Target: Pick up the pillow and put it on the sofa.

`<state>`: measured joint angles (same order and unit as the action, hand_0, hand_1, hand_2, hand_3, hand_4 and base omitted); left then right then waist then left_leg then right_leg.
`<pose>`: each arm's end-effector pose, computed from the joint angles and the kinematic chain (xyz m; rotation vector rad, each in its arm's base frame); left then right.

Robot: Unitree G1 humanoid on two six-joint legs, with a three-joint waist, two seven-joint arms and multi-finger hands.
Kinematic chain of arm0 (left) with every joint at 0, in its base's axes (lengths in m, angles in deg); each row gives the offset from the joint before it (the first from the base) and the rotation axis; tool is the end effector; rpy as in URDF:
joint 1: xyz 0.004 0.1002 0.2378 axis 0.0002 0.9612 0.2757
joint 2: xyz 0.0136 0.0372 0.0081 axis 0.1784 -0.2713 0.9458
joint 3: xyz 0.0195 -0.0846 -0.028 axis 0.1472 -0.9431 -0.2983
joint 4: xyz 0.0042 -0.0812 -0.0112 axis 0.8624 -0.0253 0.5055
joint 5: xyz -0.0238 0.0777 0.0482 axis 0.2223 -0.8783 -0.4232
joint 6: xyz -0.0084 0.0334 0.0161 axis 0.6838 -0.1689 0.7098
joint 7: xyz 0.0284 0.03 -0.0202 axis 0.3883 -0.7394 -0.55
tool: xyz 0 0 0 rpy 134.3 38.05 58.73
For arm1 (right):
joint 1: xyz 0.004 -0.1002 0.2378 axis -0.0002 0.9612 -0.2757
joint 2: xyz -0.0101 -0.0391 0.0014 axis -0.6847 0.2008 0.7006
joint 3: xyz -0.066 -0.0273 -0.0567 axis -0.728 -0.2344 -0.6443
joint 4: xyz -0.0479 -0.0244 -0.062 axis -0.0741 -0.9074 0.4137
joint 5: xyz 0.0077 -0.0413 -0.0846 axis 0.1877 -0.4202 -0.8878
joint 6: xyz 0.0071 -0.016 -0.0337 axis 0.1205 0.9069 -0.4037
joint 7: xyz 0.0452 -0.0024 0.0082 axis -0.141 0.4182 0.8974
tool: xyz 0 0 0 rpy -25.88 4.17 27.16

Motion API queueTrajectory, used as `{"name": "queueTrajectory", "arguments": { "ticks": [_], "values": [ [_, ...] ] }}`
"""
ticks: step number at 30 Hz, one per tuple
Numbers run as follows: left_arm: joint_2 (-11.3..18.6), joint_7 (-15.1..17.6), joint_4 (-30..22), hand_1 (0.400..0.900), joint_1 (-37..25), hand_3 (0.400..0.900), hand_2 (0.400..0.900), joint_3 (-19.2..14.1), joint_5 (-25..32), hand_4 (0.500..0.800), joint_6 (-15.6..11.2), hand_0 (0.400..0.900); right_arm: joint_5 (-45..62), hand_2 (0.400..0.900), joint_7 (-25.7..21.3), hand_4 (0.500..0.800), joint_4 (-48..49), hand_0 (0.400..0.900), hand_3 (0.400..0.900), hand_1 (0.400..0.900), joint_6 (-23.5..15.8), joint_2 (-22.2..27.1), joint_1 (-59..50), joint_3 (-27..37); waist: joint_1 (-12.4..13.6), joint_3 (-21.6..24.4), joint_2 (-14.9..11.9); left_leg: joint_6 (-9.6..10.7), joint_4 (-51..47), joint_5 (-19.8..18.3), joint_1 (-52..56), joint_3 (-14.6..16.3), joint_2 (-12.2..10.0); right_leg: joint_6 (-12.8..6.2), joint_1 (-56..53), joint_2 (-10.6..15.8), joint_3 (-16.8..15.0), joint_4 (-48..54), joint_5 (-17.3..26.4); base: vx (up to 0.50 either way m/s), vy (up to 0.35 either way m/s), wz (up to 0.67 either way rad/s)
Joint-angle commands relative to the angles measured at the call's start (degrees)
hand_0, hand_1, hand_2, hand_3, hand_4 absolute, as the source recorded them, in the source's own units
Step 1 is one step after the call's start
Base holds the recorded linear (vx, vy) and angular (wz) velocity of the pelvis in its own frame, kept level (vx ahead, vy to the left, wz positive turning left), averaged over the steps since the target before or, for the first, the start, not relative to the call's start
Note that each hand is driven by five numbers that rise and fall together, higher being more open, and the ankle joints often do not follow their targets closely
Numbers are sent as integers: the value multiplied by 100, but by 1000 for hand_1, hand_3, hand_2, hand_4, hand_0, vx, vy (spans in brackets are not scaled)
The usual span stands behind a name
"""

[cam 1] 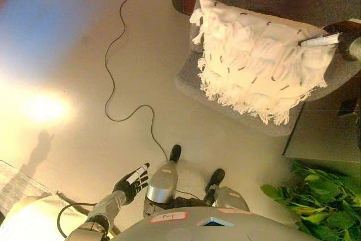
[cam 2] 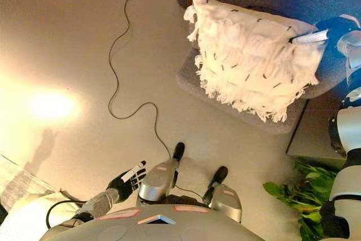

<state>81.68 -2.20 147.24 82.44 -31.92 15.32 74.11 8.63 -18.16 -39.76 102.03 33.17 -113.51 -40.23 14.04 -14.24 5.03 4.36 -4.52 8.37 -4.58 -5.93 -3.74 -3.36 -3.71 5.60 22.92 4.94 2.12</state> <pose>0.0656 0.2346 -0.0933 -0.3435 1.0739 0.1125 0.3015 -0.3389 0.2211 -0.6638 0.4874 -0.2909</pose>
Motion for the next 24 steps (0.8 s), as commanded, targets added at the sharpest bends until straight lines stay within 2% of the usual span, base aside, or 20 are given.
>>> {"name": "queueTrajectory", "arguments": {
  "ticks": [1, 9, 18, 20, 23, 24],
  "values": [
    [308, -2, -102, 900, -126, 900, 900, 529, 151, 800, -75, 900, -29, 900, -557, 800, 311, 900, 900, 900, -211, 344, -1520, -441, 84, 103, -348, 260, 36, -484, -52, 239, 1, -296, 113, 362, -106, -174, -237, 37, 18, -1],
    [304, -91, -131, 900, -32, 900, 900, 552, 88, 800, -22, 900, -312, 900, -518, 800, 228, 900, 900, 900, -89, 616, -1552, -520, 11, 336, -479, 264, 28, -552, 132, 325, -55, -303, -27, 341, -152, -145, -263, 54, 10, -5],
    [344, -76, 41, 900, -41, 900, 900, 417, 106, 800, 204, 900, -299, 900, -883, 800, 362, 900, 900, 900, -147, 833, -1213, -311, -133, 495, -567, 246, 7, -650, 323, 461, -99, -332, -138, 308, -259, -93, -268, 20, -5, -9],
    [323, -60, 80, 900, -57, 900, 900, 387, 143, 800, 230, 900, -163, 900, -939, 800, 438, 900, 900, 900, -279, 809, -930, -136, -176, 527, -575, 241, -7, -669, 355, 484, -91, -348, -145, 314, -280, -82, -262, -27, 22, -7],
    [268, 3, 111, 900, -74, 900, 900, 295, 151, 800, 303, 900, -13, 900, -999, 800, 744, 900, 900, 900, -447, 626, -20, 415, -275, 595, -584, 222, -22, -707, 437, 547, -97, -368, -180, 325, -314, -84, -266, -13, 23, -9],
    [222, 44, 130, 900, -78, 900, 900, 219, 142, 800, 334, 900, -54, 900, -1031, 800, 957, 900, 900, 900, -536, 481, 582, 730, -348, 628, -581, 205, -33, -731, 496, 587, -103, -368, -206, 321, -338, -88, -270, 5, 19, -13]
  ]
}}
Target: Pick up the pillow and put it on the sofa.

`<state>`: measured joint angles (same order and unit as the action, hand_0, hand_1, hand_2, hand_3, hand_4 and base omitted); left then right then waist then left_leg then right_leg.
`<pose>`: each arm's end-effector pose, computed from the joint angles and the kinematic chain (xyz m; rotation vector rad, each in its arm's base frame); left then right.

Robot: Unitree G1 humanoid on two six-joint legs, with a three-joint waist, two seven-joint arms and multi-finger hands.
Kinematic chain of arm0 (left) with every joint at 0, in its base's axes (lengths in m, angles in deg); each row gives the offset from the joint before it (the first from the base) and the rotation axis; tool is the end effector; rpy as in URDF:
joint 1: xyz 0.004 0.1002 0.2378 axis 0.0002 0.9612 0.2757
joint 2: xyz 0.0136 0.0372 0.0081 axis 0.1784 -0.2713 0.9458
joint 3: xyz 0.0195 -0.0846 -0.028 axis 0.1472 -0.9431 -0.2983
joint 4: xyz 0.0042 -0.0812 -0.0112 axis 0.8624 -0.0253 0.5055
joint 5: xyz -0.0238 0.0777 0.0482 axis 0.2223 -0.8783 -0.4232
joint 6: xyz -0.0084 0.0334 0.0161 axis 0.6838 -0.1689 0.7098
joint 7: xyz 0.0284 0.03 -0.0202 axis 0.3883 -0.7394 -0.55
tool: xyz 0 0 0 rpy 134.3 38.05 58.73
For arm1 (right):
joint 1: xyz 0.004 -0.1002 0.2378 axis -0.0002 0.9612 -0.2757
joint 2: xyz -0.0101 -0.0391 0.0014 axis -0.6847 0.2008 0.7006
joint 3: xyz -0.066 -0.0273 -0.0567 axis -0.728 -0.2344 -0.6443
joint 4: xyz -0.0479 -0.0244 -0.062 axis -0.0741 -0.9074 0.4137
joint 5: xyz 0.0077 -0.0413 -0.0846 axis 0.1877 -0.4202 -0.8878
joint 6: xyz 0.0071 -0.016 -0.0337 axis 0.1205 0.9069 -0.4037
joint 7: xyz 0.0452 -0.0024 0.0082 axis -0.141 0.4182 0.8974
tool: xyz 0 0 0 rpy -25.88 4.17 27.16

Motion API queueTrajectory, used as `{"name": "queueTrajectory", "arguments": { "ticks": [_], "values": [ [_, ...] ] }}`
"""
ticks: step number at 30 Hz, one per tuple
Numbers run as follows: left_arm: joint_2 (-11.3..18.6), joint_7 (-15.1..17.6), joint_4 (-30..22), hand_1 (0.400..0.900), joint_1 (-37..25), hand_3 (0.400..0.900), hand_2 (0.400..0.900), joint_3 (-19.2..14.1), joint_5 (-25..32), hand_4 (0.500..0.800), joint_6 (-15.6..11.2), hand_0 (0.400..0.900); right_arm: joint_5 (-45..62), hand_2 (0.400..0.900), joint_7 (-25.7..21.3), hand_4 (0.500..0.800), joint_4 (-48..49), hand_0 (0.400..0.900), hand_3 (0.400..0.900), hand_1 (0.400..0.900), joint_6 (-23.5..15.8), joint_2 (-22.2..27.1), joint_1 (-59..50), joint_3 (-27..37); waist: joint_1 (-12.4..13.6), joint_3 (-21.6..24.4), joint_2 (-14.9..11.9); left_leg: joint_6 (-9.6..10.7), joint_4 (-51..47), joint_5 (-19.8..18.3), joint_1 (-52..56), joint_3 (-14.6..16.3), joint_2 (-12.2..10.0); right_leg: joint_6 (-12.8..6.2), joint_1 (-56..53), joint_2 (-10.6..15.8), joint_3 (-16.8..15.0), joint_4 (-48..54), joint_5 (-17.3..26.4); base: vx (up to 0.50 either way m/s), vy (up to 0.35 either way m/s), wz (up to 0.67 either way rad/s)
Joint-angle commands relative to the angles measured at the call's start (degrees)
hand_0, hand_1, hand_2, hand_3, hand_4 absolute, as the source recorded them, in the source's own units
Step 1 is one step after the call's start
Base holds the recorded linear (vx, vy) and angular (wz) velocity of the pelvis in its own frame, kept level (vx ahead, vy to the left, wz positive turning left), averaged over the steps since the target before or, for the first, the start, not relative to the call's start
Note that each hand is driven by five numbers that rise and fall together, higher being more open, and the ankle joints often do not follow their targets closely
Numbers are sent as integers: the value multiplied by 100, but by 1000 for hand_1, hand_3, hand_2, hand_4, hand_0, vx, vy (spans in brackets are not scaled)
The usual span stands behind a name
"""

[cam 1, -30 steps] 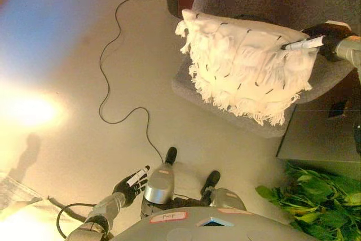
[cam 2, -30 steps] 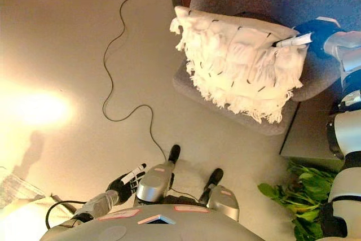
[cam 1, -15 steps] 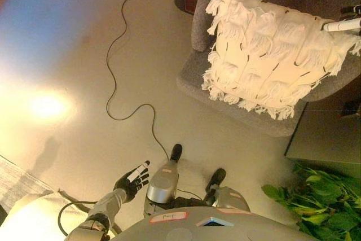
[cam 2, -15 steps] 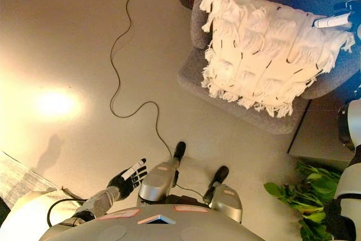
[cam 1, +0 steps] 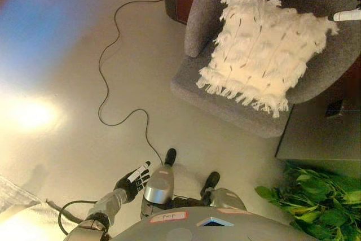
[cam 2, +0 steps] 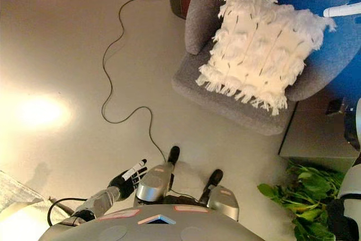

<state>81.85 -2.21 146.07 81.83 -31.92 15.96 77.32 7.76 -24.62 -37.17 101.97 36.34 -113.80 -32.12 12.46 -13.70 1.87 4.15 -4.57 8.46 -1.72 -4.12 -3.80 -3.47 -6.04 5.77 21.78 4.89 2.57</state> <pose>0.0707 0.2337 -0.0925 -0.3688 1.0946 0.1060 0.2929 -0.3509 0.2420 -0.6048 0.3473 -0.4544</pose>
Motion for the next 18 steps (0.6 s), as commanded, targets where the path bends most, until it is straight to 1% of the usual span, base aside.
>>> {"name": "queueTrajectory", "arguments": {
  "ticks": [1, 4, 5, 9, 10, 14, 17, 18],
  "values": [
    [186, 63, 260, 900, -9, 900, 900, 184, 68, 800, 14, 900, 27, 900, -412, 800, 840, 900, 900, 900, -579, 39, 1034, 132, -227, 592, -276, 214, -37, -758, 252, 431, -101, -358, 7, 302, -241, -84, -317, 3, 14, -16],
    [120, 129, 305, 900, -34, 900, 900, 60, 25, 800, 26, 900, -159, 900, -402, 800, 1229, 900, 900, 900, -813, -480, 2325, 621, -358, 631, -306, 181, -43, -829, 373, 523, -112, -367, -57, 299, -308, -80, -323, 3, 3, -18],
    [102, 151, 324, 900, -55, 900, 900, 19, 4, 800, 35, 900, -281, 900, -330, 800, 1387, 900, 900, 900, -874, -684, 2726, 729, -419, 647, -319, 168, -43, -856, 420, 566, -116, -367, -77, 296, -338, -83, -326, 3, -4, -15],
    [77, 160, 424, 900, -139, 900, 900, -76, -88, 800, 44, 900, -358, 900, -153, 800, 1748, 900, 900, 900, -878, -1487, 3749, 790, -585, 672, -362, 123, -43, -943, 551, 681, -119, -363, -122, 277, -463, -104, -338, -19, -17, -14],
    [62, 169, 461, 900, -175, 900, 900, -96, -117, 800, 43, 900, -406, 900, -127, 800, 1739, 900, 900, 900, -941, -1706, 3987, 770, -629, 686, -370, 108, -43, -964, 579, 712, -118, -363, -129, 273, -494, -108, -340, -42, -18, -10],
    [12, 250, 516, 900, -230, 900, 900, -140, -251, 800, 72, 900, -578, 900, 212, 800, 1508, 900, 900, 900, -1015, -2319, 4713, 749, -718, 734, -381, 68, -43, -1017, 683, 800, -116, -373, -178, 262, -554, -109, -334, -41, -10, -7],
    [-14, 351, 570, 900, -262, 900, 900, -148, -354, 800, 126, 900, -910, 900, 328, 800, 1060, 900, 900, 900, -1054, -2811, 5153, 680, -745, 780, -381, 38, -43, -1043, 762, 847, -105, -377, -223, 253, -587, -119, -335, -16, -2, -3],
    [-21, 362, 587, 900, -285, 900, 900, -155, -399, 800, 143, 900, -1009, 900, 374, 800, 893, 900, 900, 900, -1013, -2940, 5251, 657, -748, 795, -385, 27, -43, -1056, 784, 849, -96, -379, -236, 249, -592, -122, -337, 0, 0, 0]
  ]
}}
